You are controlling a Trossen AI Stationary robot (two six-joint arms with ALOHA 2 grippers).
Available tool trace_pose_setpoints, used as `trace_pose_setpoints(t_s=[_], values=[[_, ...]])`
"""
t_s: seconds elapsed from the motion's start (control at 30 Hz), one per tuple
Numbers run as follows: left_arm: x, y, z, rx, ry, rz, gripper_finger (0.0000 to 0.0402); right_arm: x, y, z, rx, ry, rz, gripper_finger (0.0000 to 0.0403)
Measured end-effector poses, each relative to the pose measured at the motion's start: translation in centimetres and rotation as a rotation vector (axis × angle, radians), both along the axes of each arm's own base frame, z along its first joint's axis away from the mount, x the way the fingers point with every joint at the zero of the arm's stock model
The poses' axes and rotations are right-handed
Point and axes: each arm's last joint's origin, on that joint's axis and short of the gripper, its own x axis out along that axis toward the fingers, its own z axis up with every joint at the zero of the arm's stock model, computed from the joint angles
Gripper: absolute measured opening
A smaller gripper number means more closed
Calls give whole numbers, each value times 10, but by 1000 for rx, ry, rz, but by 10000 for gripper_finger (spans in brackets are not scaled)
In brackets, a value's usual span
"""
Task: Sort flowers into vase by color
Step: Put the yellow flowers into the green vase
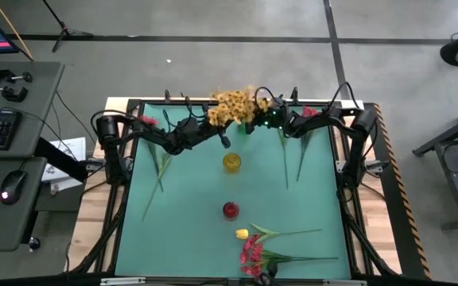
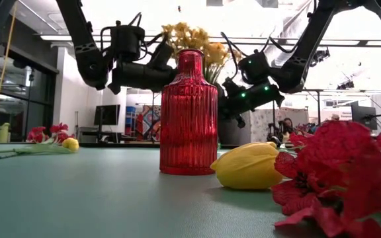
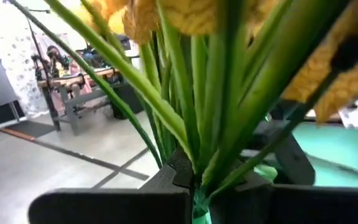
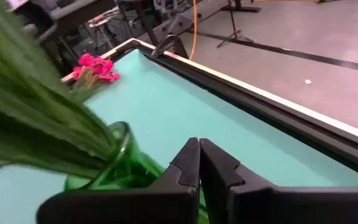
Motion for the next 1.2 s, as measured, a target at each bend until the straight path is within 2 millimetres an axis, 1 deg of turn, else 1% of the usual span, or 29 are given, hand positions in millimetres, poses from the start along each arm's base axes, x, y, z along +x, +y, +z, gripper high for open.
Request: trace_pose_setpoints(t_s=[0.1,0.23,0.3,0.43,0.63,0.77,1.07,1.13,1.2], values=[[-3,7,3,-11,-30,18,3,0,0,0,2,-3,9,0],[-3,12,4,-13,-36,-6,3,0,0,0,-7,-4,14,0],[0,13,7,-12,-35,-24,3,0,0,0,-9,-2,14,0],[10,17,8,-37,22,-40,3,0,0,0,-9,-2,14,0],[27,22,-5,-43,51,-46,3,0,0,0,-8,-3,16,0],[32,24,-19,-30,91,-40,3,0,0,0,-13,-2,20,0],[32,24,-20,-11,85,-40,4,0,0,0,-13,-2,28,0],[32,24,-20,-18,83,-41,10,0,0,0,-13,-2,28,0],[32,24,-20,-27,82,-42,25,0,0,0,-13,-2,29,0]])
